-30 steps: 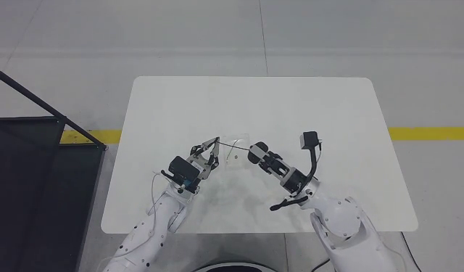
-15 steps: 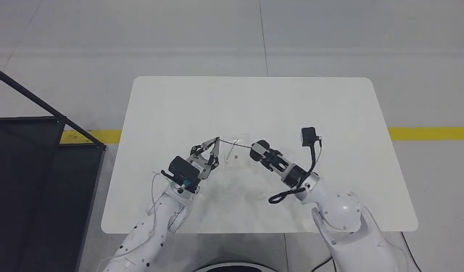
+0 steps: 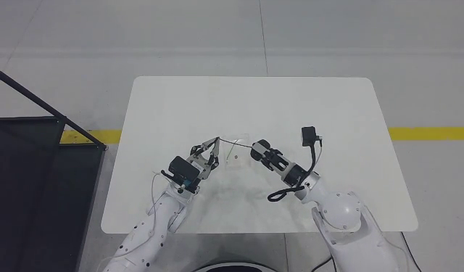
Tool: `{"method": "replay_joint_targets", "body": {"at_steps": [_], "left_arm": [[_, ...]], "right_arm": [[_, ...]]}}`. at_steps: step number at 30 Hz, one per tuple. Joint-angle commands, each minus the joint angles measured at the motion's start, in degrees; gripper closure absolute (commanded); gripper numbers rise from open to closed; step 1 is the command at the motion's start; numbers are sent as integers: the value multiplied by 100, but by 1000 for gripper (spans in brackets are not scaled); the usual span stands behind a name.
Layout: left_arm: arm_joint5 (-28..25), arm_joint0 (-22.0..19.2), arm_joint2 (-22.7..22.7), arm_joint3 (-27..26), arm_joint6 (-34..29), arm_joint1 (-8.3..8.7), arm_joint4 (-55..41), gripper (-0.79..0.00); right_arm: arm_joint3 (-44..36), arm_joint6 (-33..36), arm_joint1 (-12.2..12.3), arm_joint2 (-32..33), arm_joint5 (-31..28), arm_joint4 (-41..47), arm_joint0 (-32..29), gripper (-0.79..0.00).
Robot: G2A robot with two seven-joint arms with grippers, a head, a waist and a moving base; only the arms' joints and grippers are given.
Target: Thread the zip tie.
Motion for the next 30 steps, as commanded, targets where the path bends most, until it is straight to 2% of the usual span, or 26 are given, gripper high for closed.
{"method": "replay_joint_targets", "body": {"at_steps": [1, 30], "left_arm": [[0, 0, 0, 0, 0, 0, 0, 0], [0, 0, 0, 0, 0, 0, 0, 0]], "right_arm": [[-1, -17, -3, -15, -9, 13, -6, 0], [1, -52, -17, -24, 10, 179, -43, 0]]}}
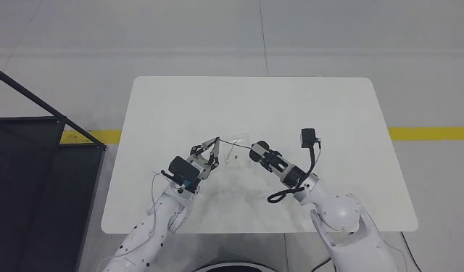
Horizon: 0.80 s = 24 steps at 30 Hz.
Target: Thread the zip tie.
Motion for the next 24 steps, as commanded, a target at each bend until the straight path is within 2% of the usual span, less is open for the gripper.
{"method": "replay_joint_targets", "body": {"at_steps": [1, 24], "left_arm": [[0, 0, 0, 0, 0, 0, 0, 0], [0, 0, 0, 0, 0, 0, 0, 0]], "right_arm": [[7, -8, -2, -1, 16, 16, 6, 0], [75, 17, -20, -32, 154, 111, 119, 0]]}}
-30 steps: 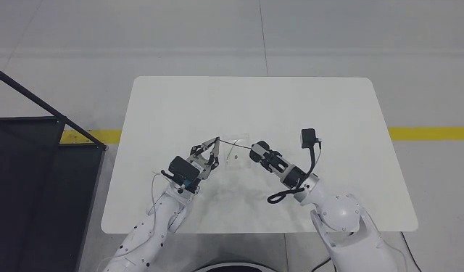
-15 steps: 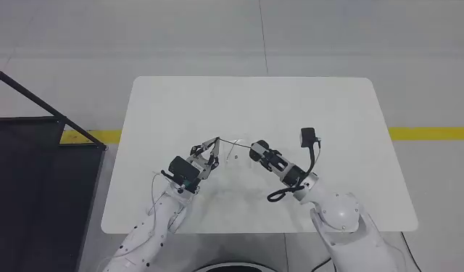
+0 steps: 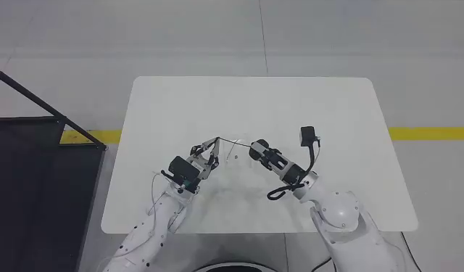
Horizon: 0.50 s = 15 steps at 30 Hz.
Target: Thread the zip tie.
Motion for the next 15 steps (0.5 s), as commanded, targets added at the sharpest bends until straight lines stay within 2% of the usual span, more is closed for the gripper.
{"method": "replay_joint_targets", "body": {"at_steps": [1, 15], "left_arm": [[0, 0, 0, 0, 0, 0, 0, 0], [0, 0, 0, 0, 0, 0, 0, 0]], "right_arm": [[-2, -6, -2, -8, 22, -7, 8, 0], [17, -22, -14, -9, 65, 101, 36, 0]]}}
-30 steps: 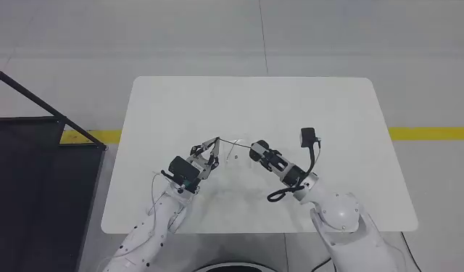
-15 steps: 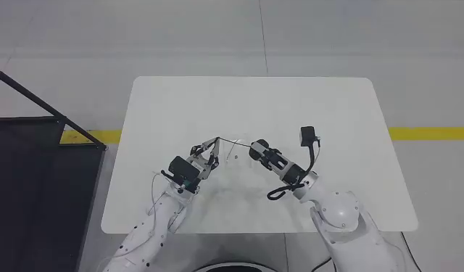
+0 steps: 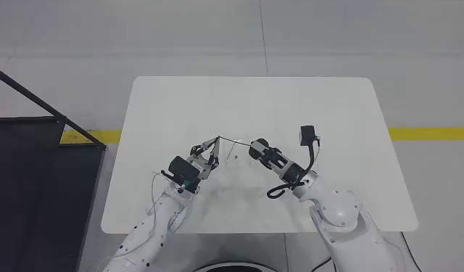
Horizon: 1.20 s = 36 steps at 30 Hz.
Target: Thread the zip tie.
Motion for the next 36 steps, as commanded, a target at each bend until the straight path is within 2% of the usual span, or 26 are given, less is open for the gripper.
{"method": "replay_joint_targets", "body": {"at_steps": [1, 36], "left_arm": [[0, 0, 0, 0, 0, 0, 0, 0], [0, 0, 0, 0, 0, 0, 0, 0]], "right_arm": [[1, 12, 0, 2, 4, 3, 3, 0], [-37, 4, 8, 19, 62, -191, -10, 0]]}}
